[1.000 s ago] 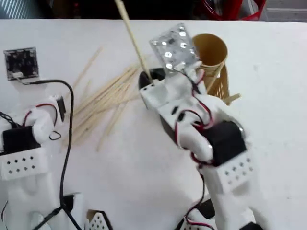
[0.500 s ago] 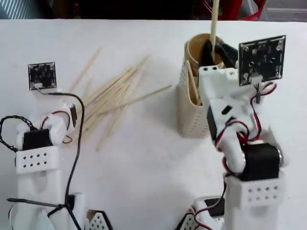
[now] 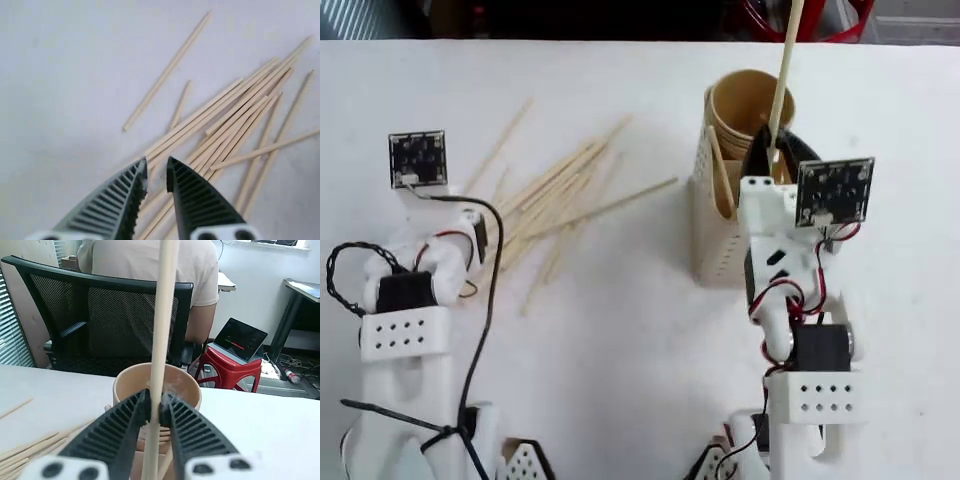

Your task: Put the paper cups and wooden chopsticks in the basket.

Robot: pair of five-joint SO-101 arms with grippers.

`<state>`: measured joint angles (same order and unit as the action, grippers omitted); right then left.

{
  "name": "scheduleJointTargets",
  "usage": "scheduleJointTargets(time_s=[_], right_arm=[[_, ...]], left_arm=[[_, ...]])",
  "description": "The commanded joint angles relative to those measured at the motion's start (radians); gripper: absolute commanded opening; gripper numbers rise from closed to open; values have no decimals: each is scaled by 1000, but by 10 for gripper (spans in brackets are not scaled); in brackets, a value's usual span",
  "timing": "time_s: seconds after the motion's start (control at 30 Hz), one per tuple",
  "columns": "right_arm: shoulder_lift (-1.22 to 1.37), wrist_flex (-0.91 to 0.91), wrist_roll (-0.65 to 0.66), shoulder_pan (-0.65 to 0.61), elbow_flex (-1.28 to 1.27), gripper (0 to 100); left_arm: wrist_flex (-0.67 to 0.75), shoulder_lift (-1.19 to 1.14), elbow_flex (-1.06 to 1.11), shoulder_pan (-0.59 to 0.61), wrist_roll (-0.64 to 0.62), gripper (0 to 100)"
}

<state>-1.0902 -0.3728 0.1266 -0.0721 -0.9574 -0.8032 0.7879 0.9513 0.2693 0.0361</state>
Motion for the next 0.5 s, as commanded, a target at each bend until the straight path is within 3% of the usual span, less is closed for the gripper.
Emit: scheduleJointTargets(time_s=[0.0, 0.27, 0.47], right_arm=[[-28, 105, -2, 2, -55, 18], [-33, 27, 5, 4, -78, 176], [-33, 24, 8, 4, -71, 180]], left_arm=[[109, 19, 46, -8, 2, 90], [176, 19, 84, -13, 5, 90], [178, 19, 84, -15, 6, 90]])
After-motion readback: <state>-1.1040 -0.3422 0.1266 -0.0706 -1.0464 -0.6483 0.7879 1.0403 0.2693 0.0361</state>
